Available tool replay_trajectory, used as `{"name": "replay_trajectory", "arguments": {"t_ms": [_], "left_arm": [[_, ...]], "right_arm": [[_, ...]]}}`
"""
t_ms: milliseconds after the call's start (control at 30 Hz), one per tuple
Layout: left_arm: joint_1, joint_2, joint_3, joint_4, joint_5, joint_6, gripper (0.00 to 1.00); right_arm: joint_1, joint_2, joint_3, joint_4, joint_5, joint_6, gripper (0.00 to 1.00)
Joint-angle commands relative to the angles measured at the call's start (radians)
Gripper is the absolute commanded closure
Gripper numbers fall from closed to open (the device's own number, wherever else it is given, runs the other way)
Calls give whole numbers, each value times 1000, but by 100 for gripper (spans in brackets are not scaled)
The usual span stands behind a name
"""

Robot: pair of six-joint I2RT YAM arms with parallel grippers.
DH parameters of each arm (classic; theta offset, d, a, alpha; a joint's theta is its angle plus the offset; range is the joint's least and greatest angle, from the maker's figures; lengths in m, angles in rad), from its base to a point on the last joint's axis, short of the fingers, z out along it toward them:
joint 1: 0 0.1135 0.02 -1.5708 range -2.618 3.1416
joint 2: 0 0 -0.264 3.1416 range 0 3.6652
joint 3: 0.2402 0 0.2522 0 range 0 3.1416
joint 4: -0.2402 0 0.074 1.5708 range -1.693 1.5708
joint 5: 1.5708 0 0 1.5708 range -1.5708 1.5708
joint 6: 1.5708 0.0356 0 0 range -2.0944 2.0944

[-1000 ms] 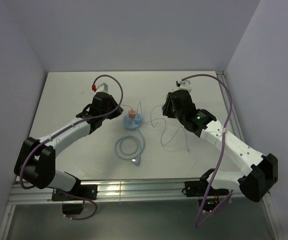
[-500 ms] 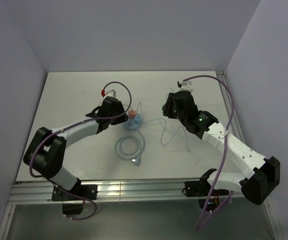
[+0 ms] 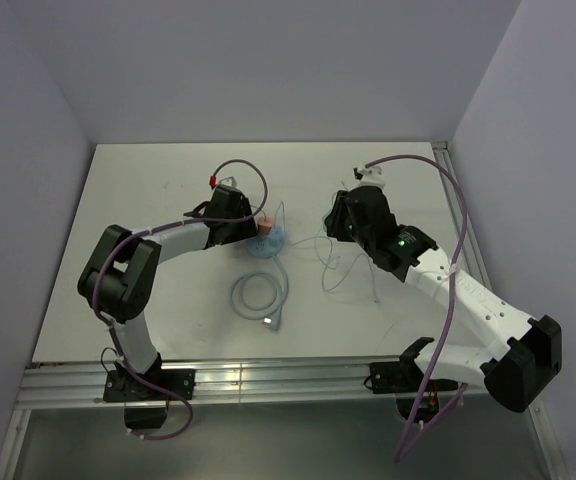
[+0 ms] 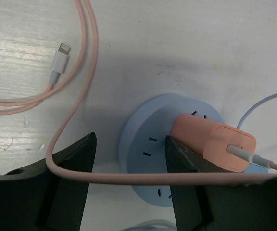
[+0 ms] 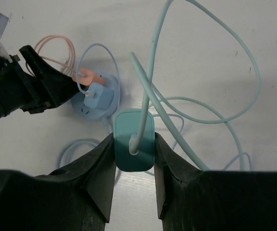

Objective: Insert the plug

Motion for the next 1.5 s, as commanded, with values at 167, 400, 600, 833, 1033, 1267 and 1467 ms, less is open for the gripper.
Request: {"name": "replay_trajectory", "arguments": {"t_ms": [167,400,600,833,1033,1267,1467], "left_arm": [[-1,27,-11,67,83,21,36],[-1,10,-139,144,117,-60,45],[-1,-4,-195,156,112,-67,47],[0,-6,-245,150,106,-82,49],[0,-21,-331,167,109,-113,50],[-6,-48,-425,217,143,-137,50],[-21,-24,-454,249,161,-154,49]], "right_arm": [[-4,-14,-1,70,-26,-7,100],[-4,168,58,70,-47,33,100],[13,337,110,108,-138,60,100],[90,476,153,126,-146,91,100],[99,603,209,126,-115,97,100],[97,688,239,155,-98,88,100],[97,726,285,153,-69,68,100]]}}
